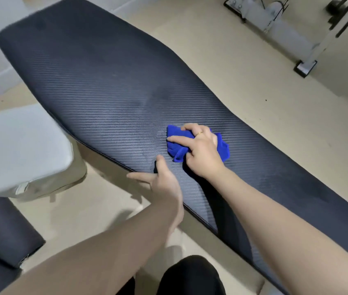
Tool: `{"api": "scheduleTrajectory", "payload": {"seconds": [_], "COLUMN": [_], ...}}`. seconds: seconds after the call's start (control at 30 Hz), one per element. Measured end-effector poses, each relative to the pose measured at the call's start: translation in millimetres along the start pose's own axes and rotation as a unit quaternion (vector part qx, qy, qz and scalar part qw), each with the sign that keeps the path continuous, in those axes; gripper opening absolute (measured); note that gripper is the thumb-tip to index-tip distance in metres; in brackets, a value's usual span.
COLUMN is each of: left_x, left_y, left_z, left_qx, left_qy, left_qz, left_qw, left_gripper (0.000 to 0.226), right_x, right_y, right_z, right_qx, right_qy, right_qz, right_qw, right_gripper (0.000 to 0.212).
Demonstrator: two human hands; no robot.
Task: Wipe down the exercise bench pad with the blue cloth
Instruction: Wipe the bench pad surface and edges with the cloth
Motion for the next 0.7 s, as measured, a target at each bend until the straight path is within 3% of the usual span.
{"api": "scheduleTrajectory", "payload": {"seconds": [0.13,0.3,0.37,0.47,0.6,0.7], "left_x": [-5,16,29,41,43,42], "left_y": [0,14,15,21,18,16], "left_z": [8,12,5,0,-2,0], "left_qx": [-0.027,-0.097,-0.126,-0.12,-0.089,-0.081], "left_qy": [-0.099,-0.137,-0.132,-0.141,-0.156,-0.16], "left_qz": [0.066,0.153,0.16,0.13,0.101,0.092], "left_qw": [0.993,0.974,0.97,0.974,0.979,0.98], "left_gripper": [0.075,0.068,0.049,0.036,0.052,0.049], "right_x": [-5,-39,-47,-48,-43,-39], "right_y": [14,-43,-54,-31,4,-5], "right_z": [28,70,78,87,95,96], "right_qx": [0.047,0.218,0.248,0.242,0.175,0.176], "right_qy": [-0.001,-0.002,-0.015,-0.027,-0.015,0.013], "right_qz": [-0.031,0.08,0.105,0.091,0.027,0.037], "right_qw": [0.998,0.973,0.963,0.966,0.984,0.984], "right_gripper": [0.054,0.057,0.059,0.062,0.06,0.056]}}
Point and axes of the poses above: each hand's wrist, its own y-axis towards the middle knuckle, its own x-axis out of the back of the hand, z = x × y, the point moved 9 cm from there along y, towards the middle knuckle, and after that the axes turned 14 degrees about -x, right-handed, at the moved point
